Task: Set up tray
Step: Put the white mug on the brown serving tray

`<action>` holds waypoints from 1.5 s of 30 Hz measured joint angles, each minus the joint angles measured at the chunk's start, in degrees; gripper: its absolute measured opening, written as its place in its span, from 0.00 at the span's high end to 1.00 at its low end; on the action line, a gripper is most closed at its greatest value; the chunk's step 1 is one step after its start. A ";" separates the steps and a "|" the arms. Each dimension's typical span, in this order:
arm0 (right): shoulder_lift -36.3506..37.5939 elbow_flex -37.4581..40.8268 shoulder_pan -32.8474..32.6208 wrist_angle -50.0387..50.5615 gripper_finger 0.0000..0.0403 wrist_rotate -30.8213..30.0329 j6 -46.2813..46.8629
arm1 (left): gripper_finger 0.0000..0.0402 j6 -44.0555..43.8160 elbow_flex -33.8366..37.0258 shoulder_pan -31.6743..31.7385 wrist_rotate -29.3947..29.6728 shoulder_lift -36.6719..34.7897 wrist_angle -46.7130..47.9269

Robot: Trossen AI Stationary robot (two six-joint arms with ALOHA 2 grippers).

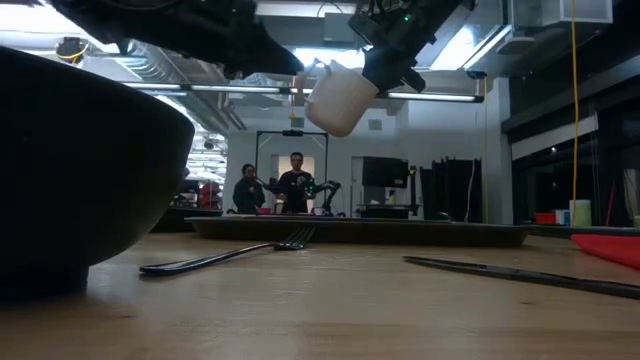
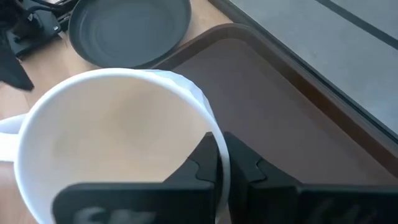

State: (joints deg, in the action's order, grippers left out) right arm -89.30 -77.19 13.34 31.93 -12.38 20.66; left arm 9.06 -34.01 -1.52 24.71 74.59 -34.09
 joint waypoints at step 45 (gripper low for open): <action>-0.74 0.09 0.11 -1.08 0.97 -2.77 1.58 | 0.65 8.65 -6.50 -2.51 16.79 7.43 3.76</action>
State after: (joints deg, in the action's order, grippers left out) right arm -90.04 -77.10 13.45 30.85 -15.15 22.24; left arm 17.72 -40.51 -4.03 41.50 82.02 -30.33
